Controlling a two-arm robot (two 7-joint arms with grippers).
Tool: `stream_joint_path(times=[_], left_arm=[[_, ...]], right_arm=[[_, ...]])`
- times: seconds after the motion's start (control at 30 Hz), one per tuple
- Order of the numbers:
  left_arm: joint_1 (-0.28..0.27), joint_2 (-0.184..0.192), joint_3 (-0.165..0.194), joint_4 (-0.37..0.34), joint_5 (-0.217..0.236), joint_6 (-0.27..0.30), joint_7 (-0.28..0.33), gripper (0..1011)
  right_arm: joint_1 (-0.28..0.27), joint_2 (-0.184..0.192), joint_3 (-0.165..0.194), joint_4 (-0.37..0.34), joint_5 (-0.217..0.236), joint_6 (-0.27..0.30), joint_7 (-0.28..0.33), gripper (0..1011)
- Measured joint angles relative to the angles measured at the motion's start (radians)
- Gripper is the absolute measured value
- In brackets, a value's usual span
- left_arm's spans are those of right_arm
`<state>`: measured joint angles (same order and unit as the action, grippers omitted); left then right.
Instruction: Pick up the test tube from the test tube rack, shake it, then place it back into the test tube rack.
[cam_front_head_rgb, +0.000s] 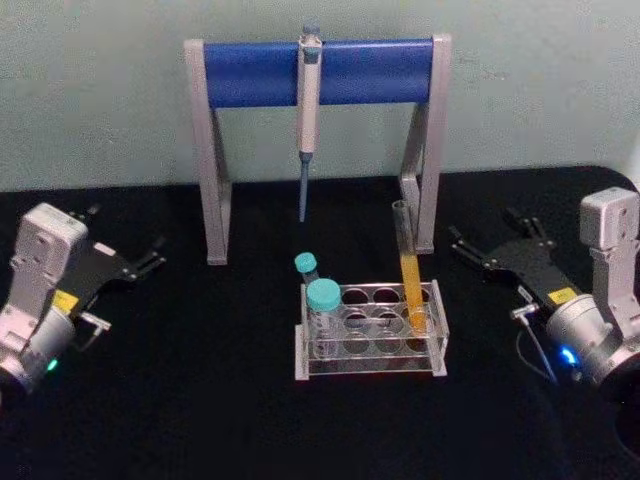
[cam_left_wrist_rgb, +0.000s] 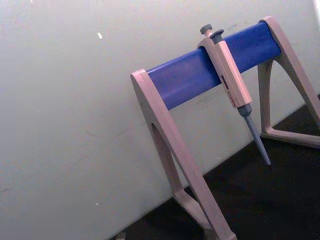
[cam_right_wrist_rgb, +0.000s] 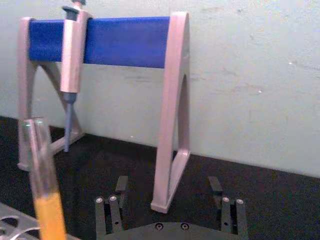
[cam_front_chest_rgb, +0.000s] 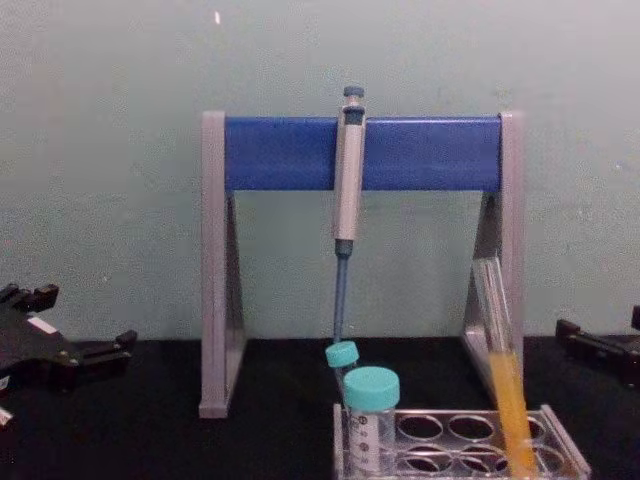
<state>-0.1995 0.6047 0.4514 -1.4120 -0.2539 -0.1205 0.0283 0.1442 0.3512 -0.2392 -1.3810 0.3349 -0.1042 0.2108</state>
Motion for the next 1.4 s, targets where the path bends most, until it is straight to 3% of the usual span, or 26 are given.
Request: stream_joint_path(times=[0.37, 1.4], left_arm=[[0.000, 0.000, 0.000, 0.000, 0.000, 0.000, 0.000, 1002], [0.000, 0.000, 0.000, 0.000, 0.000, 0.000, 0.000, 1001]], right_arm=[[0.032, -0.036, 0.012, 0.062, -0.050, -0.033, -0.011, 1000], [0.033, -0.037, 0.010, 0.062, -0.047, -0.032, -0.013, 1000]])
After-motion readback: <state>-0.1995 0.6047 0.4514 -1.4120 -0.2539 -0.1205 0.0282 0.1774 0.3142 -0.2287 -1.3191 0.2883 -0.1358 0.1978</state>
